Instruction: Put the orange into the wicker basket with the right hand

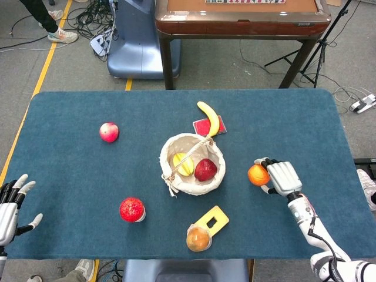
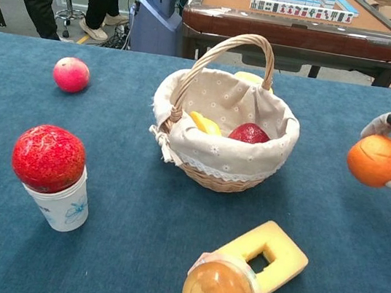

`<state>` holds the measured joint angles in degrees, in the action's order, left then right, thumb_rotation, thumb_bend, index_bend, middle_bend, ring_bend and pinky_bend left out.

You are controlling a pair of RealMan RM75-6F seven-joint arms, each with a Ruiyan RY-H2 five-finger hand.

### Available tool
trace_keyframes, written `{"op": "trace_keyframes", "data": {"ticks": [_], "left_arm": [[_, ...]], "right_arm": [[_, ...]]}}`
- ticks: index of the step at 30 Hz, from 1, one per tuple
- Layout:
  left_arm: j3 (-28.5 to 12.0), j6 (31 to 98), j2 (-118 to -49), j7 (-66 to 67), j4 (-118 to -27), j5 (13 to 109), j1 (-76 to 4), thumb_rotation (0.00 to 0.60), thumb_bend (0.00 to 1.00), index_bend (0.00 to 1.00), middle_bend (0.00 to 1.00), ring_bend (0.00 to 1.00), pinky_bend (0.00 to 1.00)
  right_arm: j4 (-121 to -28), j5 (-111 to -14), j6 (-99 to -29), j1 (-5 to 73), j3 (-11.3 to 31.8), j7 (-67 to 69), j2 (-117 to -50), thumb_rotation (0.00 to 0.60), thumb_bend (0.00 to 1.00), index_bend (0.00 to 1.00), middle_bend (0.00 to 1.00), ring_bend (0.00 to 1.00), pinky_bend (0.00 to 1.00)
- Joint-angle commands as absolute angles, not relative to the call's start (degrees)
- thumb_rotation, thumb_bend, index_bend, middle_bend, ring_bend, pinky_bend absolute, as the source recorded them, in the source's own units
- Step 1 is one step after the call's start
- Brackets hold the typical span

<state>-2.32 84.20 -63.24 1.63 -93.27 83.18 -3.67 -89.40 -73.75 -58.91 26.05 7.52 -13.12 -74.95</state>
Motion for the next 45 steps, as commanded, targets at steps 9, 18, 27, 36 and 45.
{"op": "trace_keyframes", "data": {"ticks": [9,18,27,36,45], "left_arm": [[-2.3,84.2,-63.2,1.8,-93.3,83.2,-3.7,0.600,0.26,0.18,0.00,0.00,0.00],[-2.2,84.6,-63.2,1.7,-93.2,83.2,-3.5,0.600,0.26,0.18,0.00,0.00,0.00],[-2.1,84.7,-63.2,1.2,-93.0,83.1,-3.2,0.600,0.26,0.18,0.00,0.00,0.00],[-2.2,84.7,-62.9,0.7,-92.7,83.0,-3.1,0.600,0.26,0.18,0.00,0.00,0.00],[-2.4,84.3,-62.9,1.2,-93.2,83.2,-3.6,0.600,0.26,0.18,0.00,0.00,0.00]], "right_arm": [[-99.9,-77.6,-58.1,29.2,11.2,0.4,-70.2,0.600,0.28,0.39,0.39,0.38,0.55],[-102.5,-73.0,-54.3,33.1,12.6,1.1,-74.0,0.600,0.28,0.28,0.27,0.35,0.56],[-102.5,-71.8,-53.7,34.7,12.8,1.4,-75.5,0.600,0.28,0.12,0.14,0.24,0.56],[-103.6,-75.6,-59.2,30.7,9.3,-0.9,-70.1,0.600,0.28,0.12,0.14,0.24,0.56],[-100.4,-82.4,-72.7,21.7,3.8,-7.3,-66.8,0.600,0.28,0.12,0.15,0.24,0.56]]}}
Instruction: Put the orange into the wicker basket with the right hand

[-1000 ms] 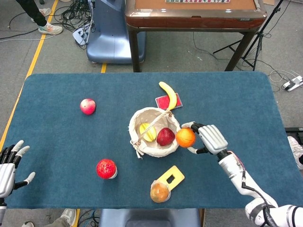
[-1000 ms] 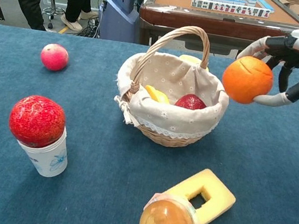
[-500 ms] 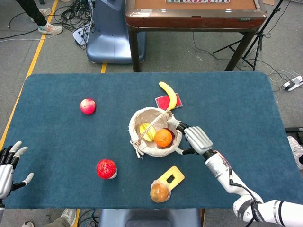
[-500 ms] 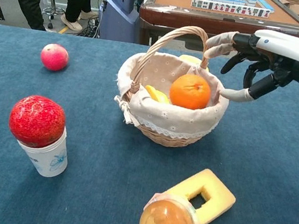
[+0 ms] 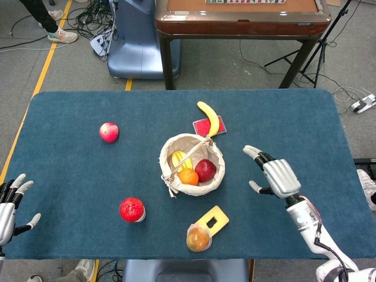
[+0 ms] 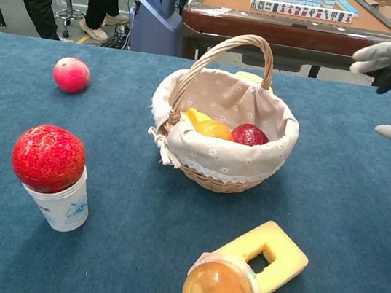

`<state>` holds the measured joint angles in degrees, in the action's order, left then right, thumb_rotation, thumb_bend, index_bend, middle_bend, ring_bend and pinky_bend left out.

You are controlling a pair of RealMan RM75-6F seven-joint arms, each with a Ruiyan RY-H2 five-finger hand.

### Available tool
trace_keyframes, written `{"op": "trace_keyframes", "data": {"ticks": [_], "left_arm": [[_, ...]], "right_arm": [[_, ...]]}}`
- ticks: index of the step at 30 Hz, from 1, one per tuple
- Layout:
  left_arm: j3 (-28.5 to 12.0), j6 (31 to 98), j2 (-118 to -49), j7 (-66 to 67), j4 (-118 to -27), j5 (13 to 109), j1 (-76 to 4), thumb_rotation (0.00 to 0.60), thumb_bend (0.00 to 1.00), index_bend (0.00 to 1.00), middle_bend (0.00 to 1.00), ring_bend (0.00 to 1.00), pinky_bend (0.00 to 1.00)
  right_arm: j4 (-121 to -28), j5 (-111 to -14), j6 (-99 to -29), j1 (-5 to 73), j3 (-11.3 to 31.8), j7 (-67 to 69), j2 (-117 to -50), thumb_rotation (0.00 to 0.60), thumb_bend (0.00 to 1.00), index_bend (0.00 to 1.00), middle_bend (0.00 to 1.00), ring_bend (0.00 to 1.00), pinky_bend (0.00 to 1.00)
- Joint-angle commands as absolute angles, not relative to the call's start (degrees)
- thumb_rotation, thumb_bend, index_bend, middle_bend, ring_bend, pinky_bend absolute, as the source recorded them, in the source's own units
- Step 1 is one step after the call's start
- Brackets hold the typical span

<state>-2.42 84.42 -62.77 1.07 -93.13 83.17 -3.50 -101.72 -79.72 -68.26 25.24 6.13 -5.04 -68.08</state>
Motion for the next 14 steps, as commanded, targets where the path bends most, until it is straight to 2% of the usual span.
{"op": "trace_keyframes", "data": {"ticks": [1,8,14], "left_arm": [[-2.4,84.2,-62.9,1.3,-93.2,83.3,-3.7,0.600,0.26,0.18,0.00,0.00,0.00],[-2.4,84.0,-63.1,1.8,-93.5,83.5,-3.9,0.600,0.26,0.18,0.00,0.00,0.00],[-2.4,84.2,-63.0,1.7,-93.5,83.8,-4.0,0.600,0.26,0.18,0.00,0.00,0.00]], "right_arm": [[-100.2,-82.8,-73.7,21.0,3.5,-7.5,-66.5,0.600,0.28,0.12,0.15,0.24,0.56],[-98.8,-85.6,-81.8,15.0,1.3,-8.6,-65.1,0.600,0.28,0.12,0.16,0.24,0.56],[-98.2,-85.5,-86.0,10.7,0.3,-7.0,-64.1,0.600,0.28,0.12,0.17,0.24,0.56]]}}
